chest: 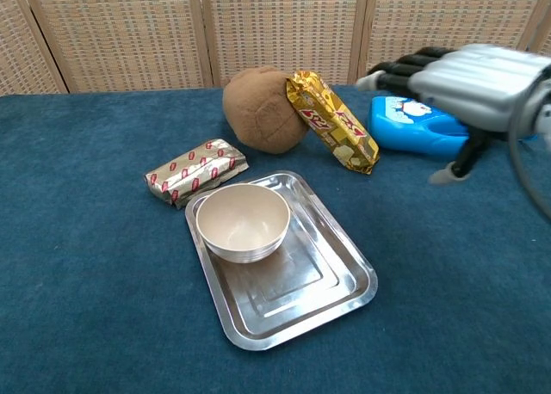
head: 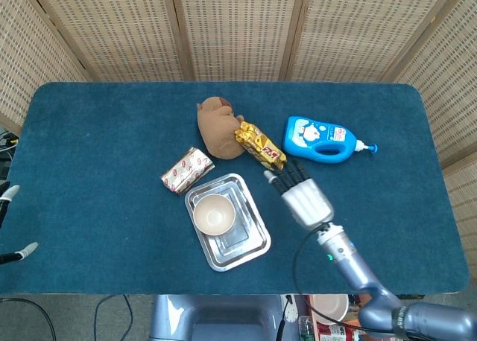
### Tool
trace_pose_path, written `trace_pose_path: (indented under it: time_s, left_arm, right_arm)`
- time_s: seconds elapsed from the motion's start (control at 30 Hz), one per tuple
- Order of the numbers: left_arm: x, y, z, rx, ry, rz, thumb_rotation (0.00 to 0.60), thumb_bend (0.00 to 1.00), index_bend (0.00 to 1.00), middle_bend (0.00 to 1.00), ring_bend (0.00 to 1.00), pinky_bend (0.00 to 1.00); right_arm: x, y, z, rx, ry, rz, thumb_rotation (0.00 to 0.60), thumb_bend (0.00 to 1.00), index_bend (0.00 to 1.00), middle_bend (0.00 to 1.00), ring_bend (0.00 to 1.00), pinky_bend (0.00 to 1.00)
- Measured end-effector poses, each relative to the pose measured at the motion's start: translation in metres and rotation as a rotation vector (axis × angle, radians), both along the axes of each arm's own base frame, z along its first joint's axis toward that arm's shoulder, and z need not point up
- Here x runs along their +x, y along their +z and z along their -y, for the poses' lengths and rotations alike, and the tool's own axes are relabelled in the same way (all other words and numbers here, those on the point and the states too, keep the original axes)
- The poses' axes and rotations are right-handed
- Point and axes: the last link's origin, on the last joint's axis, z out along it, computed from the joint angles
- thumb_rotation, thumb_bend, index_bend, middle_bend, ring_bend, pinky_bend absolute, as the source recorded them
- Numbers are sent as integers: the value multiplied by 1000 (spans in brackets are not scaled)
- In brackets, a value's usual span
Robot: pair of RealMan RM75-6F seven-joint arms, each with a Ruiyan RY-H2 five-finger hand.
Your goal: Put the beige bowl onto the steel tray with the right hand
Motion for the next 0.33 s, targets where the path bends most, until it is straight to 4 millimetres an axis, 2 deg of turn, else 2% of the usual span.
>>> trace_pose_path:
  time_s: [0.17,0.33]
  left_arm:
    - [3,-1,3,14,-30,-12,600,0,0,0,0,0]
    - [5,-2,6,28,-59,-36,600,0,0,0,0,0]
  right_arm:
    - [-53,34,-21,-57,-155,150,600,0,0,0,0,0]
    - [-107,68,-60,-155,-257,291,600,0,0,0,0,0]
